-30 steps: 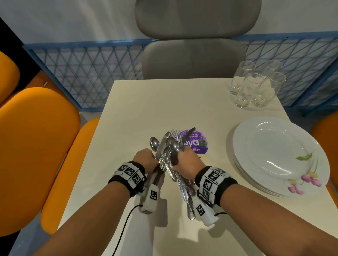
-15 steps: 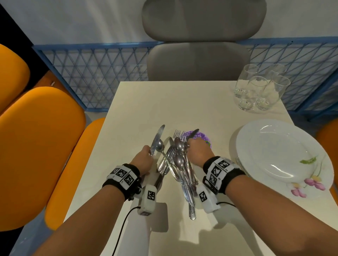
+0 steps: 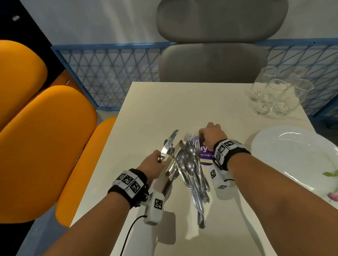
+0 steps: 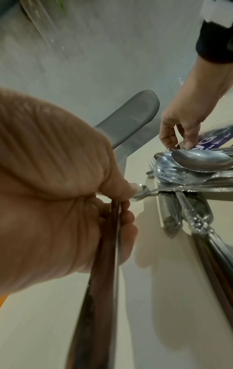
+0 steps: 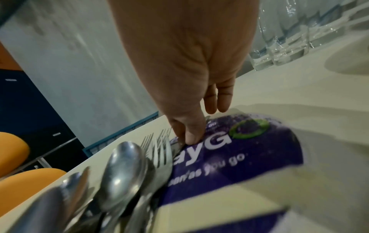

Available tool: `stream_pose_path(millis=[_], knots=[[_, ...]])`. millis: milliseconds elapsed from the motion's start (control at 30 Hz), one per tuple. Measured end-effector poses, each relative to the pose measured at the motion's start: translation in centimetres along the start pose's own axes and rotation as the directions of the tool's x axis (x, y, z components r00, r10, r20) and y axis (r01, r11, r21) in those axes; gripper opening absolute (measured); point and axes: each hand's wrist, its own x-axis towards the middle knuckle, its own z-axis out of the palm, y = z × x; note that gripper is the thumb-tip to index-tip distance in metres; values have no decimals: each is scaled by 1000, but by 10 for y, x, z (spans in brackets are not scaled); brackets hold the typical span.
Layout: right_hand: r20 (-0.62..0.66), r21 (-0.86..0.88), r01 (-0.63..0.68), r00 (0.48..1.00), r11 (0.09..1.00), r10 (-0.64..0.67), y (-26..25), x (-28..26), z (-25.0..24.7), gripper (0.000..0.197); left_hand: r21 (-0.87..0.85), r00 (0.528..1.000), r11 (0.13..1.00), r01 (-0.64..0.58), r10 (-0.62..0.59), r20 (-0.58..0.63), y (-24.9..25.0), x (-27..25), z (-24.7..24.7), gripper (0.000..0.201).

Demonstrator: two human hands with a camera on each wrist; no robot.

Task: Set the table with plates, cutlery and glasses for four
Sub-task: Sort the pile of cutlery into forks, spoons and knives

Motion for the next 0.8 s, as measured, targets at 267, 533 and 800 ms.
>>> stream_pose_path(millis=[267,533,800], knots=[[135,41,36,990,999,-41,9,11,-14,14,-56,999,998,16,-14,33,4,2,2,25],[148,249,72,983,966,-111,22,12,-18,16,7,999,1000,-23,23,23,6,17,12,15],[203,357,81,966,930,-162,32,10,-35,13,85,999,995,-52,51,17,8,26,15,12]])
